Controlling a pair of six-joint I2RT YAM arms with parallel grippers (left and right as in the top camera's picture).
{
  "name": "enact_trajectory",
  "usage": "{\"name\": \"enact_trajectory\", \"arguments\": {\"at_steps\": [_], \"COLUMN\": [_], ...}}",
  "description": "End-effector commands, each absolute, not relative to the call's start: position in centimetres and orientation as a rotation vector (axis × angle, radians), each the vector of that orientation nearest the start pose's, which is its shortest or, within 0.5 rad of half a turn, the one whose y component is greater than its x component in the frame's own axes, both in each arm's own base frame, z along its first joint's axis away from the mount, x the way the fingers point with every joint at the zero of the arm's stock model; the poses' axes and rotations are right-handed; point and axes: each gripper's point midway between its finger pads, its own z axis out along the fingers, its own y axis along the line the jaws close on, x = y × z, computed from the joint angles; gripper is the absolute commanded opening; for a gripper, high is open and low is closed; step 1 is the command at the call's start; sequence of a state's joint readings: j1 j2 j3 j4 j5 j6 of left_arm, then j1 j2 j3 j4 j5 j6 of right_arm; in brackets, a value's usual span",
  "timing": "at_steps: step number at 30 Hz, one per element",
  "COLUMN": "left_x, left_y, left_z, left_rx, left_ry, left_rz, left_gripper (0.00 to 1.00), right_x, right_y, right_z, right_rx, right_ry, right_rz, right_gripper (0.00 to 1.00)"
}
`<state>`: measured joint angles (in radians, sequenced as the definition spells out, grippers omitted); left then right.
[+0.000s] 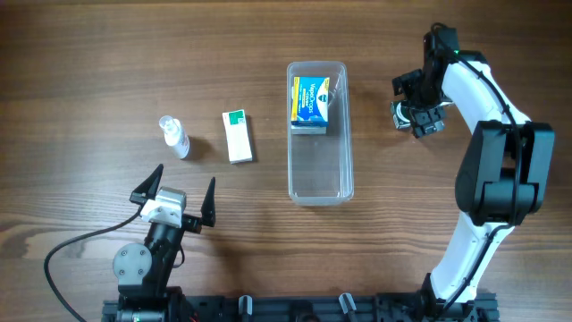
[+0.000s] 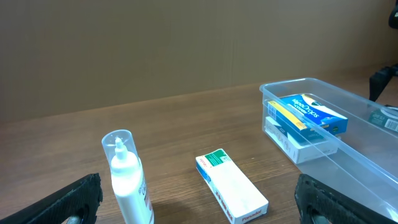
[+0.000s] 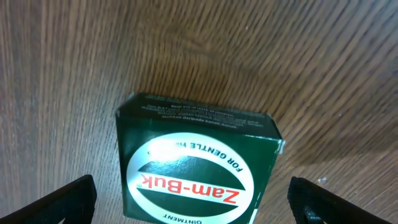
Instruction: Pack container
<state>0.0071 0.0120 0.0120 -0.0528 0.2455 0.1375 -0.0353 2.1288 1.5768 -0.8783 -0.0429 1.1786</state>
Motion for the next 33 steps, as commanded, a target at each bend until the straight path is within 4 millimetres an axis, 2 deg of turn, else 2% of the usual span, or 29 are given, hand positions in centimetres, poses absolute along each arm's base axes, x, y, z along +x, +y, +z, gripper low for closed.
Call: {"name": "enact_trajectory", "arguments": {"at_steps": [1, 15, 21, 24, 26, 30, 33], "left_x": [24.2, 24.2, 24.2, 24.2, 24.2, 24.2, 24.2], "left_y": [-4.0, -4.0, -4.0, -4.0, -4.0, -4.0, -4.0], "left_z": [16.2, 16.2, 16.2, 16.2, 16.2, 16.2, 16.2], "left_rx": [0.296, 0.296, 0.296, 0.296, 0.296, 0.296, 0.296], "left_ry": [1.597, 1.597, 1.597, 1.597, 1.597, 1.597, 1.597], "left_rz": [-0.089, -0.089, -0.089, -0.089, -0.089, -0.089, -0.089], "left_gripper": [1.0, 1.0, 1.0, 1.0, 1.0, 1.0, 1.0], "right_x": [42.8, 42.1, 41.7, 42.0, 42.1, 42.3, 42.2], "right_y": [-1.8, -2.1, -1.2, -1.3, -1.4, -1.4, -1.4], "right_z": [0.6, 0.4, -1.9, -2.0, -2.0, -2.0, -2.0], "right_rx": [1.769, 1.797, 1.832, 1.797, 1.791, 1.782, 1.766], "right_ry": [2.474, 2.474, 2.529, 2.539, 2.541, 2.538, 2.553], "right_rz": [0.053, 0.004, 0.028, 0.033, 0.032, 0.036, 0.039], "right_gripper": [0.99, 0.99, 0.99, 0.98, 0.93, 0.72, 0.69]}}
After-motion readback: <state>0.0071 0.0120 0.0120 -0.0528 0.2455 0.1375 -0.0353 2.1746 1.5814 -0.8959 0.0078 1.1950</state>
